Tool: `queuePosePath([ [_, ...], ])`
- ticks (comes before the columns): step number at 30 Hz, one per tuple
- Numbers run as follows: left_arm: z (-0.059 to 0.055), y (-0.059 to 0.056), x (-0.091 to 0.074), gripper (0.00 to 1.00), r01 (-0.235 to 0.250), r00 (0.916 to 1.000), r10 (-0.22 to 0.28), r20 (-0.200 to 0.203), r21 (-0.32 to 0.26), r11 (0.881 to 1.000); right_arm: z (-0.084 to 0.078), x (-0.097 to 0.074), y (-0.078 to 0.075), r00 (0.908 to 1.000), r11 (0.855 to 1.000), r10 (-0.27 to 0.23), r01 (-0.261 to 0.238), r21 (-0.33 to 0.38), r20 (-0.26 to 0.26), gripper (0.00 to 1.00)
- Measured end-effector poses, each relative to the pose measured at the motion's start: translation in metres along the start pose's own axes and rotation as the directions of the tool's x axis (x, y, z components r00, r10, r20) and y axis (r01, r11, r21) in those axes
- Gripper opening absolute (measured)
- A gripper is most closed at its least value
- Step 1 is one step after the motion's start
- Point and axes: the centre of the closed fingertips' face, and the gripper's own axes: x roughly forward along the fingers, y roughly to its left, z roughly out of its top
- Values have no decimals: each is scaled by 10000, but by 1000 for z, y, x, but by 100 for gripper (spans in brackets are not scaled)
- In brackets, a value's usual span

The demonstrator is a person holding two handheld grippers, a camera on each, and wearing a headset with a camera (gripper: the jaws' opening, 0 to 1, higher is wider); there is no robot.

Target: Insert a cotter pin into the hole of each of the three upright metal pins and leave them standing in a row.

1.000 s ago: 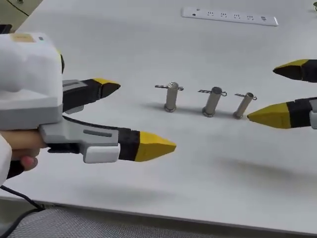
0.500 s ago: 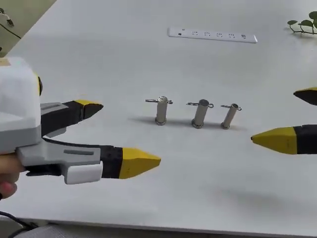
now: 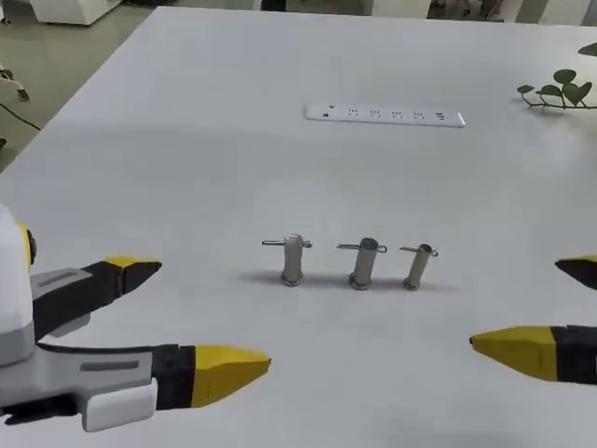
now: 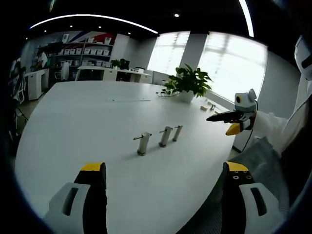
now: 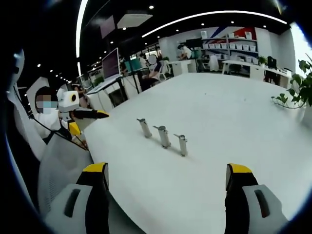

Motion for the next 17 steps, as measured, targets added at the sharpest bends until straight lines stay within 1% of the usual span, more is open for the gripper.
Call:
queuePosePath([
  [2,-2,1,0,99,-113,9999,112,-88,-89,9999,-3,-1,0,10000,9999,-63,64,152,-71,98],
  [6,-1,2,1,99,-200,9998,198,-56,-266,9994,-8,-2,-1,9996,9992,-156,164,352,-231,98],
  [10,-2,5,2,99,-262,9995,257,-189,-283,9993,-11,-2,-1,9993,9979,-244,262,601,-292,98],
  [13,-3,6,4,99,-281,9992,269,-293,-404,9988,-12,-4,-3,9988,9962,-359,385,781,-334,98],
  [15,-4,5,5,99,-218,9991,203,-374,-406,9989,-14,-4,-7,9978,9948,-515,548,855,-406,98],
  [17,-4,4,5,99,-194,9987,176,-478,-362,9992,-14,-4,-8,9979,9931,-538,572,1019,-363,98],
])
